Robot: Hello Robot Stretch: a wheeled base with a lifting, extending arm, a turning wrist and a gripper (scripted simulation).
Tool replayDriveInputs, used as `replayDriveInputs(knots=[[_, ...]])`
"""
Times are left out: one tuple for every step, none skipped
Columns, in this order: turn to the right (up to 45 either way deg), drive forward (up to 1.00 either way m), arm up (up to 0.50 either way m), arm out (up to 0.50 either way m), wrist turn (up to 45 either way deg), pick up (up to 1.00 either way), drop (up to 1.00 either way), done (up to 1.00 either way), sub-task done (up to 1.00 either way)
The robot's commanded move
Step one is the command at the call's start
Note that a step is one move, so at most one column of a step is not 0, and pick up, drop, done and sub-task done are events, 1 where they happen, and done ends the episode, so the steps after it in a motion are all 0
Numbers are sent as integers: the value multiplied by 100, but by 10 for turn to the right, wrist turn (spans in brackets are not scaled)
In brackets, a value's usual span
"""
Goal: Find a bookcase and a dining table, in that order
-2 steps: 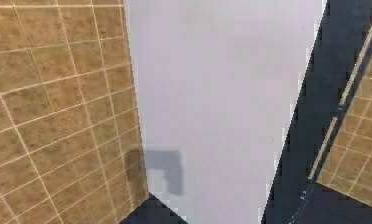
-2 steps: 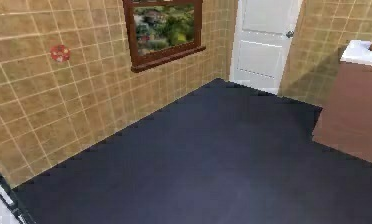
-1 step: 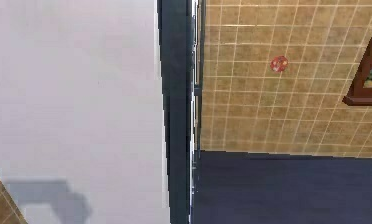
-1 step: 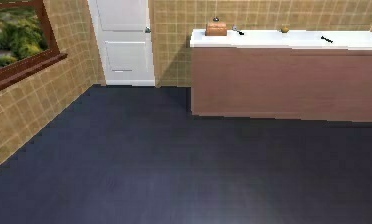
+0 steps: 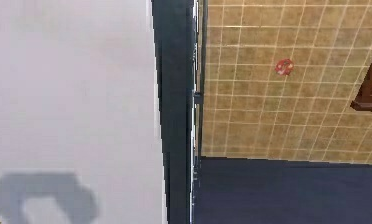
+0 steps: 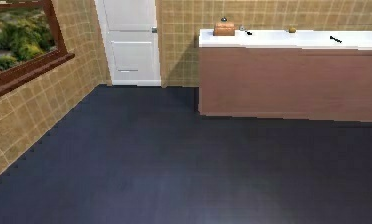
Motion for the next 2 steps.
replayDriveInputs(knots=[[-450, 0, 0, 0, 0, 0, 0, 0, 0], [-450, 0, 0, 0, 0, 0, 0, 0, 0]])
